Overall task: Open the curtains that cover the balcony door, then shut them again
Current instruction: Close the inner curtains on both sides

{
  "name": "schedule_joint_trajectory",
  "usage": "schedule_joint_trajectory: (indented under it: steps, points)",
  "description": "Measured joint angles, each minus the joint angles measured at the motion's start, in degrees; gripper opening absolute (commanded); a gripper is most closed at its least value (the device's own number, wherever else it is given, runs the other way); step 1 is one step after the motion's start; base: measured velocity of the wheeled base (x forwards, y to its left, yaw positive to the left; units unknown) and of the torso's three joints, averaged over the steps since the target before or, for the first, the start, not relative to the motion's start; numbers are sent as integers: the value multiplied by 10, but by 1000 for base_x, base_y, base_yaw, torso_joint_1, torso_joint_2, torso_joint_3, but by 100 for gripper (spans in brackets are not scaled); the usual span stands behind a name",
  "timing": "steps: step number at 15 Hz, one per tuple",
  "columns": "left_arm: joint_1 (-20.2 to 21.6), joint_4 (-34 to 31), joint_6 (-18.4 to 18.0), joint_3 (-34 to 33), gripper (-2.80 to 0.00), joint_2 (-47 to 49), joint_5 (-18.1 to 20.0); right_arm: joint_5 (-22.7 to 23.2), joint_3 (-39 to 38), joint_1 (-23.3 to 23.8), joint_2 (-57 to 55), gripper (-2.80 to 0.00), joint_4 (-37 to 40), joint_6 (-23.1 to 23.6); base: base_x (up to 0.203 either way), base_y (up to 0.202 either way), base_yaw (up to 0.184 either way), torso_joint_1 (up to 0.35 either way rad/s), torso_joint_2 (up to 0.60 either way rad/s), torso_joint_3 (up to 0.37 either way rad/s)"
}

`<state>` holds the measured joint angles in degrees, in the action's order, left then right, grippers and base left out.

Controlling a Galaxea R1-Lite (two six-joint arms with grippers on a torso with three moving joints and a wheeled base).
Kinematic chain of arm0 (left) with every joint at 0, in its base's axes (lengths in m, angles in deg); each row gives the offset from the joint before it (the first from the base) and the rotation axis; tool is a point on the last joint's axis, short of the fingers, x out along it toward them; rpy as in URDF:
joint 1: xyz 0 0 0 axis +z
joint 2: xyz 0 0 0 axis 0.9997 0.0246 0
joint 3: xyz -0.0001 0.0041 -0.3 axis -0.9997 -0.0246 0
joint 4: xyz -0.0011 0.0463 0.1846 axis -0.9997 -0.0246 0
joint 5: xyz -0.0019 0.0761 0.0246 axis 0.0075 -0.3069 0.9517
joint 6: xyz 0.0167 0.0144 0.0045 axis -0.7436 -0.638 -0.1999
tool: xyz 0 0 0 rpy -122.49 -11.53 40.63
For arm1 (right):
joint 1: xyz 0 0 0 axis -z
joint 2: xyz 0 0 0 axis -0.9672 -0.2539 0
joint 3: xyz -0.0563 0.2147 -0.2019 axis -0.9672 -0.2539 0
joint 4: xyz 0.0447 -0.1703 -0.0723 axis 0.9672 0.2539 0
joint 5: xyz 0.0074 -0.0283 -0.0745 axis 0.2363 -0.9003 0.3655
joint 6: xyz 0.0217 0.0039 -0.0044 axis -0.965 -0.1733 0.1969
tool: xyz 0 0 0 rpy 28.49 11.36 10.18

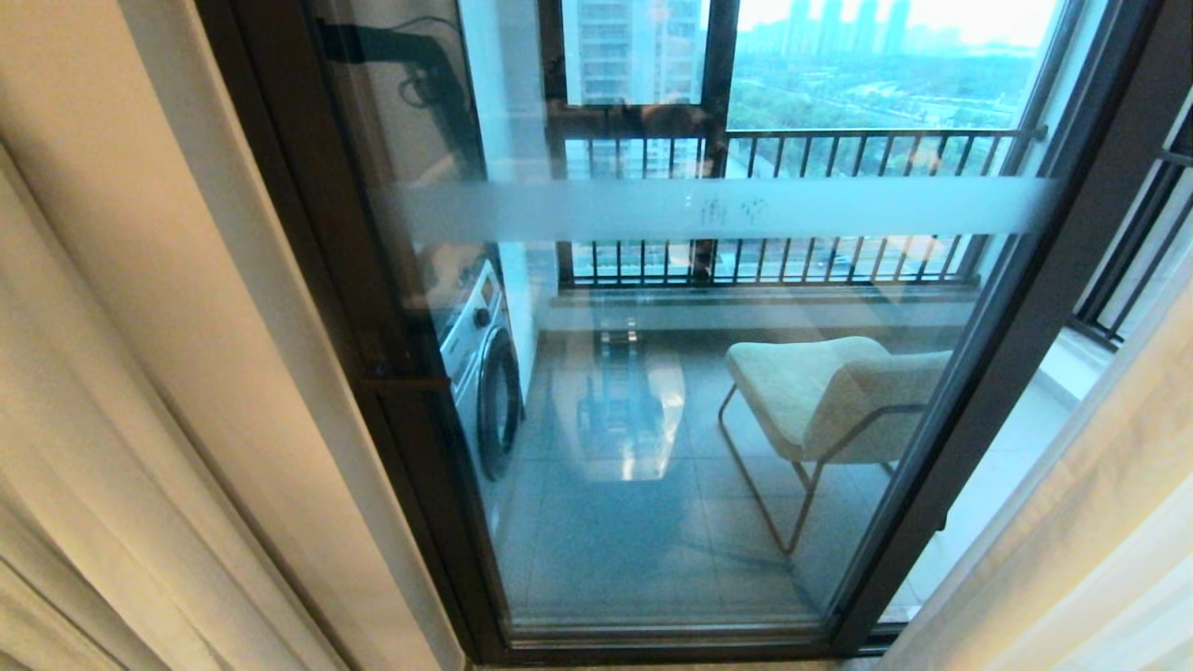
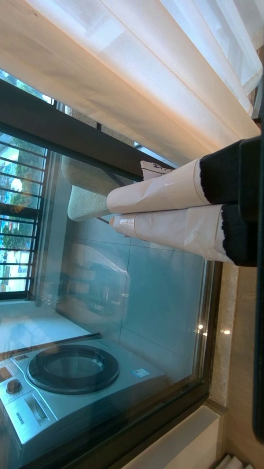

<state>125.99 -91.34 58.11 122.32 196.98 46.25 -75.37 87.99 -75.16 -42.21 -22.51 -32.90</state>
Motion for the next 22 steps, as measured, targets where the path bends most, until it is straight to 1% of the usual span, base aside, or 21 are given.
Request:
schedule_joint_trajectory:
  steps: [8,13,15,17,22]
  points:
    - [6,-1,2,-7,-280,-36,0,0,0,0,0,-280,0,0,0,0,0,0,0,0]
    - [-2,1,10,-49,-280,-77,0,0,0,0,0,-280,0,0,0,0,0,0,0,0]
    - [-14,1,22,-66,-280,-98,0,0,0,0,0,-280,0,0,0,0,0,0,0,0]
    - [-36,1,33,-78,-280,-119,-1,0,0,0,0,-280,0,0,0,0,0,0,0,0]
    - [-94,1,34,-120,-280,-172,-3,0,0,0,0,-280,0,0,0,0,0,0,0,0]
